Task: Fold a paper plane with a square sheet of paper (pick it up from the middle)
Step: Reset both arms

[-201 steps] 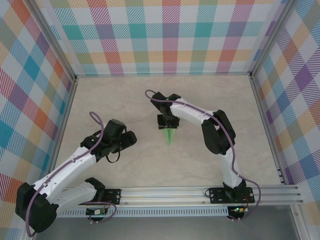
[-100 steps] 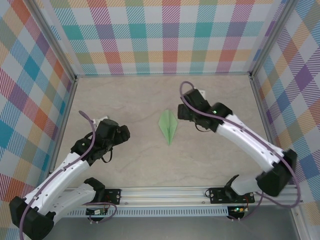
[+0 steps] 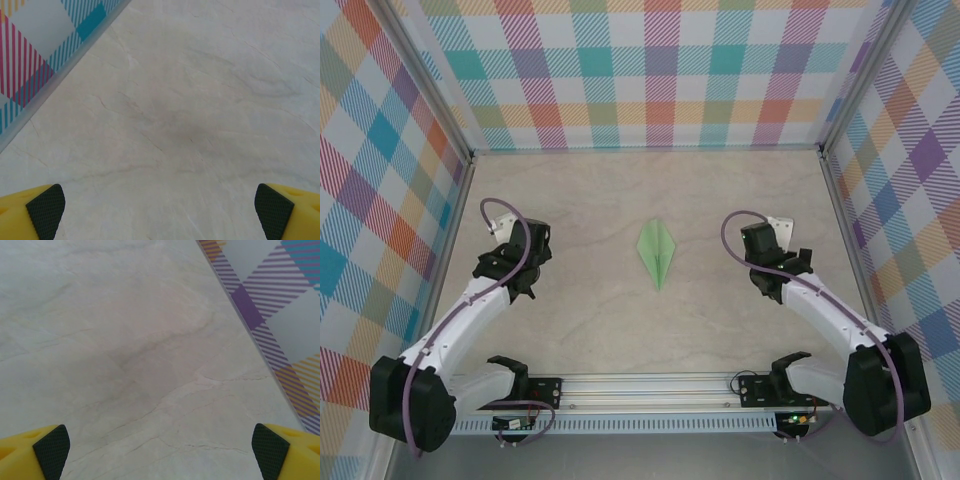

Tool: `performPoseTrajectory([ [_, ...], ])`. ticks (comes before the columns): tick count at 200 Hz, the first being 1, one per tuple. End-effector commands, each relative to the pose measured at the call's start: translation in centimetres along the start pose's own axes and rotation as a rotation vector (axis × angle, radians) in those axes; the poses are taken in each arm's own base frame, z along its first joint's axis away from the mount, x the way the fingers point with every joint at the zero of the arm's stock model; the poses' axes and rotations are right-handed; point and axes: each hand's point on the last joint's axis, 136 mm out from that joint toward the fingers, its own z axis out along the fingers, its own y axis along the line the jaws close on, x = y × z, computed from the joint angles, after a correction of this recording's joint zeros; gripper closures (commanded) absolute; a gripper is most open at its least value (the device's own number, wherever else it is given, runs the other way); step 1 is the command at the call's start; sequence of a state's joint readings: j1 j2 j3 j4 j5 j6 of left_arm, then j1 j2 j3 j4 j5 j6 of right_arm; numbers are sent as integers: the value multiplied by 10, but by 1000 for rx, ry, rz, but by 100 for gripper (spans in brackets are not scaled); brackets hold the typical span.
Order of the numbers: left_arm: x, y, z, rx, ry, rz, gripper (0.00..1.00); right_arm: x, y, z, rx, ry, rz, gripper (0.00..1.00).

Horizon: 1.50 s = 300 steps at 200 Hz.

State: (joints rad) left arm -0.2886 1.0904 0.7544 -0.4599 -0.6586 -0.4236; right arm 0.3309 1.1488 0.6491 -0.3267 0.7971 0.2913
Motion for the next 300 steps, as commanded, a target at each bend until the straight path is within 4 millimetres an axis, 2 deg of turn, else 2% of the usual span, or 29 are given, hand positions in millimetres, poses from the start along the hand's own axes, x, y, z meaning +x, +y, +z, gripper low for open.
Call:
performPoseTrajectory([
  [1,-10,0,19,-33,-95,59,0,-13,18,20,-140,-75,56,4],
  [13,-8,-3,28,-39,-111,69,0,-10,29,28,-211,-83,50,4],
  [43,-3,-20,50,-6,-169,94,0,-25,56,35,-343,-207,-8,4],
  [78,-1,-39,65,92,-262,78,0,-41,55,50,-451,-299,100,4],
  [95,2,-45,74,122,-279,94,0,-44,56,57,-455,-309,86,5],
  [99,0,-47,75,132,-279,91,0,-51,57,54,-465,-346,88,4],
  [127,-4,-55,84,205,-318,102,0,-35,73,60,-549,-367,57,5],
  [146,6,-62,94,270,-291,112,0,-33,81,60,-593,-359,32,5],
  [163,14,-72,95,358,-285,128,0,-35,80,64,-601,-346,46,4],
  [172,16,-72,97,370,-321,124,0,-34,79,65,-611,-332,55,0],
  [179,20,-71,100,359,-269,129,0,-34,78,67,-617,-325,64,0],
  [187,15,-71,102,374,-273,109,0,-35,77,67,-616,-325,67,0],
  [300,16,-69,102,369,-265,107,0,-35,74,69,-580,-329,71,0],
])
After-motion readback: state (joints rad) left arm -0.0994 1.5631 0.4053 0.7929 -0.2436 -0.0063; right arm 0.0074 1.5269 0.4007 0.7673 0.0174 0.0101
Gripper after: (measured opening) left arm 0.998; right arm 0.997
